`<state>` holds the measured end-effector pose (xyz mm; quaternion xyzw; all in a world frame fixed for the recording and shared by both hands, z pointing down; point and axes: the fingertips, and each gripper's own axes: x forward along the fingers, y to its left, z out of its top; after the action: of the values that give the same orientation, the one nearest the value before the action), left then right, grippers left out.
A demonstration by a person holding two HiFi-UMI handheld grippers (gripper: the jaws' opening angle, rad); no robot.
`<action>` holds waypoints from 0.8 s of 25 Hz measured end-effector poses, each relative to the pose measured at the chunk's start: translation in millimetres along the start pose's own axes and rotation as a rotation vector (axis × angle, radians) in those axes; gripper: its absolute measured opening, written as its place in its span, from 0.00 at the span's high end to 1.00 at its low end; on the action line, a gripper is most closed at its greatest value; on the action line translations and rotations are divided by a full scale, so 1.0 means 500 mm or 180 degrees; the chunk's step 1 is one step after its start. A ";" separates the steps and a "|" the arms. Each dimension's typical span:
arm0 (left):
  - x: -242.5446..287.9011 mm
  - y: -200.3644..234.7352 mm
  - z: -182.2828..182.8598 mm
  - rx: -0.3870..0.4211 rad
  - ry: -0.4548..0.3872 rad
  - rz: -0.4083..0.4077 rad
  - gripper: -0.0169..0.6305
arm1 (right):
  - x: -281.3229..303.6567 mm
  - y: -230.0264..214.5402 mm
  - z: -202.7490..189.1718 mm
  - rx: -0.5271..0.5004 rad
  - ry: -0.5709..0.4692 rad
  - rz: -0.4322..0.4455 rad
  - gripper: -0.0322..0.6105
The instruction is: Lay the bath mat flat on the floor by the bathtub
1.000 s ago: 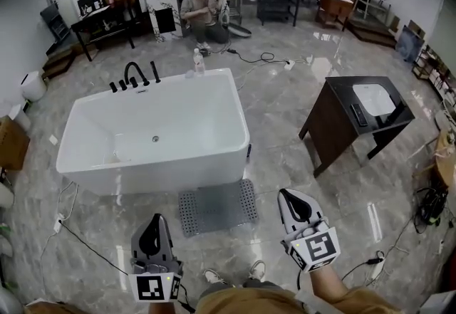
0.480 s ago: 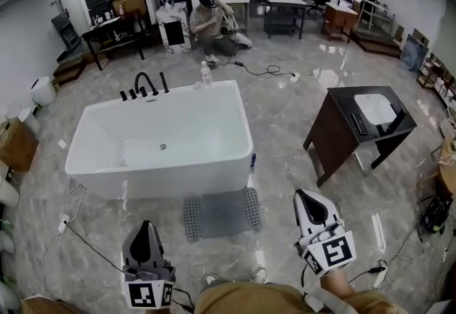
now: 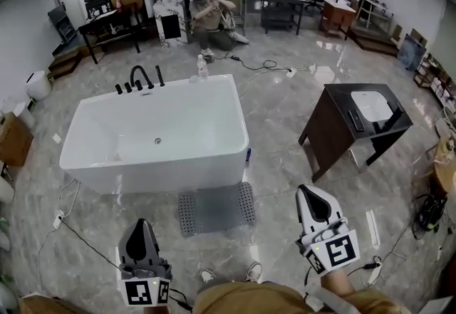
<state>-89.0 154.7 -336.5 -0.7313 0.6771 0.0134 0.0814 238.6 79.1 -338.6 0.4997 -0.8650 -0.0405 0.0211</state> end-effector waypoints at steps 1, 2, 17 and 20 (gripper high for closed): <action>0.004 -0.002 -0.003 -0.0006 0.0005 -0.0015 0.97 | -0.001 0.000 0.000 0.0002 0.0004 -0.0016 0.95; 0.007 -0.006 -0.003 -0.0001 0.0003 -0.0033 0.97 | -0.002 0.001 0.000 0.0001 0.0011 -0.0033 0.95; -0.003 -0.006 0.018 0.0068 -0.0054 -0.0134 0.97 | -0.018 0.030 -0.008 0.0039 -0.0011 -0.0096 0.95; 0.002 -0.008 0.023 0.0089 -0.0076 -0.0170 0.97 | -0.018 0.030 -0.006 0.0039 -0.0005 -0.0119 0.95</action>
<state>-83.7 155.7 -347.6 -0.7477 0.6564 0.0105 0.1001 230.6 94.1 -334.3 0.5158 -0.8558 -0.0360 0.0166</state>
